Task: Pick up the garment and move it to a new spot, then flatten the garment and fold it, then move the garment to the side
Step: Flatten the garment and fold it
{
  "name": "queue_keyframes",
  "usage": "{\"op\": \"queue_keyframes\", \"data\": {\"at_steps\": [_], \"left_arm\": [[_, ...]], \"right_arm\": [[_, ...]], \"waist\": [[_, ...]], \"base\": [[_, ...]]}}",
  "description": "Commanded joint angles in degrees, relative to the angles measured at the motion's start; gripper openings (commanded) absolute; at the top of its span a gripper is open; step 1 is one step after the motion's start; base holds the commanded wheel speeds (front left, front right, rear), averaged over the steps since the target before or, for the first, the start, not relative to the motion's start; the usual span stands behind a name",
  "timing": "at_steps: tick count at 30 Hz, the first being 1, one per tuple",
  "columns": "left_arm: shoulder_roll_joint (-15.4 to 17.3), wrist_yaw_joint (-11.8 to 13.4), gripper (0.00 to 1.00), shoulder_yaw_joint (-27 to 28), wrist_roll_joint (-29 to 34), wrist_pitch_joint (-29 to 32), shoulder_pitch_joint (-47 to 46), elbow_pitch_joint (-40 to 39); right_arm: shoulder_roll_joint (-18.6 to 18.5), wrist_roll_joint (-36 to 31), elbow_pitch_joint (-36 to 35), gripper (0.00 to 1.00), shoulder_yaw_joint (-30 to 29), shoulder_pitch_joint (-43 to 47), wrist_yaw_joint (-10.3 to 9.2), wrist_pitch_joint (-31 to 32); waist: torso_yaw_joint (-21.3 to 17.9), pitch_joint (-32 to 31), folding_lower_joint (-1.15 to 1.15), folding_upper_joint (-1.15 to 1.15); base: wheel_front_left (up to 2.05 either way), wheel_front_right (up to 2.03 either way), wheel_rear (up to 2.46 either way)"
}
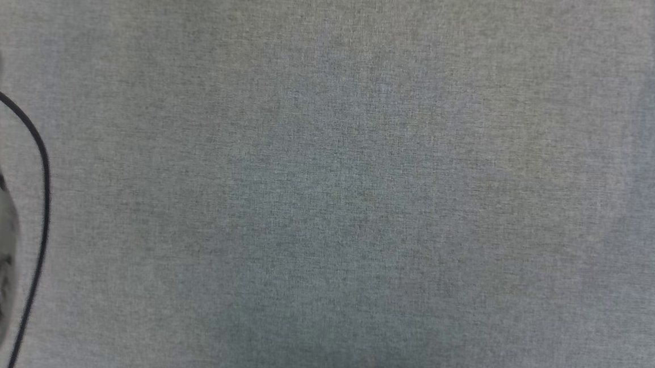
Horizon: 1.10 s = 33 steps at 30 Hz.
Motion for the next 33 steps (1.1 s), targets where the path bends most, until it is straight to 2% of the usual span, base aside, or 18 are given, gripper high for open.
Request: {"op": "queue_keyframes", "data": {"at_steps": [1,8,12,21,33], "left_arm": [[-0.5,-0.3,0.00,-0.4,-0.5,-0.5,2.7,0.4],[-1.0,-0.4,0.00,-1.0,-4.5,-1.7,16.0,0.2],[-1.2,-0.5,0.00,-2.0,-5.9,-0.4,23.7,0.0],[0.1,-0.3,0.00,-4.5,-8.1,7.7,38.4,-2.3],[5.2,1.8,0.00,-6.1,-10.4,21.8,54.7,-12.6]], "right_arm": [[-0.6,1.1,0.5,0.00,0.5,2.5,-0.12,-0.5],[-2.1,7.1,0.2,0.00,6.3,16.5,-0.12,-0.5],[-3.6,11.9,-0.3,0.00,8.2,24.9,-0.12,1.7],[-7.7,22.7,-3.4,0.00,10.3,39.8,-0.12,13.7],[-10.6,28.3,-9.4,0.00,9.3,52.0,-0.12,24.4]], "waist": [[0.4,-2.0,-0.01,0.00],[0.2,-8.5,-0.01,0.00],[0.3,-12.7,-0.01,0.00],[0.6,-20.5,-0.01,0.00],[0.2,-27.2,-0.01,0.00]], "base": [[0.00,0.00,0.00],[0.00,0.00,0.00],[0.00,0.00,0.00],[0.00,0.00,0.00],[0.00,0.00,0.00]]}}
